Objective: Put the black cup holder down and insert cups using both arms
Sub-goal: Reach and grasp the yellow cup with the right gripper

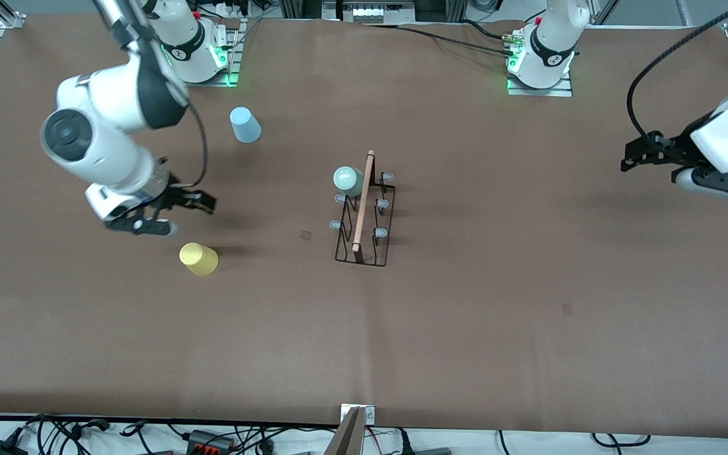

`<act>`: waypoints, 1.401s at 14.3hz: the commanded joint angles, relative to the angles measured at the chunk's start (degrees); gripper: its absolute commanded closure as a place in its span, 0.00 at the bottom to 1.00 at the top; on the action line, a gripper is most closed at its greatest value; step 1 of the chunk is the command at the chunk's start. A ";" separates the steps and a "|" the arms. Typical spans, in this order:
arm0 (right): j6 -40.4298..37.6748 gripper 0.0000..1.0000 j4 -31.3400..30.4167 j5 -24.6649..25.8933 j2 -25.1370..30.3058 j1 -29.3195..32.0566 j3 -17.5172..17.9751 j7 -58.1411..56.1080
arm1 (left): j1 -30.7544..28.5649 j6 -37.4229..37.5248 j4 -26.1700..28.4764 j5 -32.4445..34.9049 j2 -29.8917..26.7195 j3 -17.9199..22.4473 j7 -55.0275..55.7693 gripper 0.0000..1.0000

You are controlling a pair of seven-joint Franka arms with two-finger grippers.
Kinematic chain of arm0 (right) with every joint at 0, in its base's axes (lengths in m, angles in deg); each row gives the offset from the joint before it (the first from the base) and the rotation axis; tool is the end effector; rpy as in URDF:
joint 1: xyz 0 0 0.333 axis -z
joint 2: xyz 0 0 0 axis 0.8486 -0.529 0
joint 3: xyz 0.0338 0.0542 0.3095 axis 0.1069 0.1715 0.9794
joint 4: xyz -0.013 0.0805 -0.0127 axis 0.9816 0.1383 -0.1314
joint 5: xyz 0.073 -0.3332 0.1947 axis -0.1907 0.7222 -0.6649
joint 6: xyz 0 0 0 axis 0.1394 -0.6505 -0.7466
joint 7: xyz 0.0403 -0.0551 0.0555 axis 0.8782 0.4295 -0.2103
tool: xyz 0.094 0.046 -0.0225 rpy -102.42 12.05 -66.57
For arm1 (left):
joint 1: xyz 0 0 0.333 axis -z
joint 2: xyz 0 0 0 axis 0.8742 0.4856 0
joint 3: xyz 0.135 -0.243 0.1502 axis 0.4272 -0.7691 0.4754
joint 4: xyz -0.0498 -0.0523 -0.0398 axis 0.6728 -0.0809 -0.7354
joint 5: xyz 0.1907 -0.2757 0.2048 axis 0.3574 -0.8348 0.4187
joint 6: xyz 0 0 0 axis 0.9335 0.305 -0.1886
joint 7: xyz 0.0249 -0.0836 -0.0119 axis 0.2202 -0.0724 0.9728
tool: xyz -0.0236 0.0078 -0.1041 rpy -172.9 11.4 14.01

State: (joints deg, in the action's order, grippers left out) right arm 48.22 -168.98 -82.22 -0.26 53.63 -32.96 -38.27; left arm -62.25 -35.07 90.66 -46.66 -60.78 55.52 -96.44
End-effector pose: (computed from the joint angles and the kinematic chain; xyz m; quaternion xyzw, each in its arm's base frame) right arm 0.5812 0.1214 0.3686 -0.9994 0.0234 0.0227 0.0129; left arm 0.5554 -0.0071 0.5616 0.9941 -0.0868 -0.0478 0.0444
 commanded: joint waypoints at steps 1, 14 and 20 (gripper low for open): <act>11.64 0.00 -6.44 2.57 -1.70 1.97 1.12 -4.95 | 0.78 -1.04 4.82 -0.62 -3.30 1.01 -1.12 0.00; 32.78 0.00 -8.22 10.57 -12.60 3.47 0.86 -5.31 | 0.08 1.42 0.86 5.36 -1.36 -0.31 -1.47 0.00; 37.17 0.00 -7.96 10.75 -15.32 3.38 -0.29 -5.40 | 0.60 4.50 -1.25 5.36 -1.36 -1.10 -1.47 0.00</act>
State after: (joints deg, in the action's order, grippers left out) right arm 83.12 -176.96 -72.40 -14.61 56.45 -33.23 -42.55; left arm -61.83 -32.63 91.18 -42.05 -61.93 54.83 -96.66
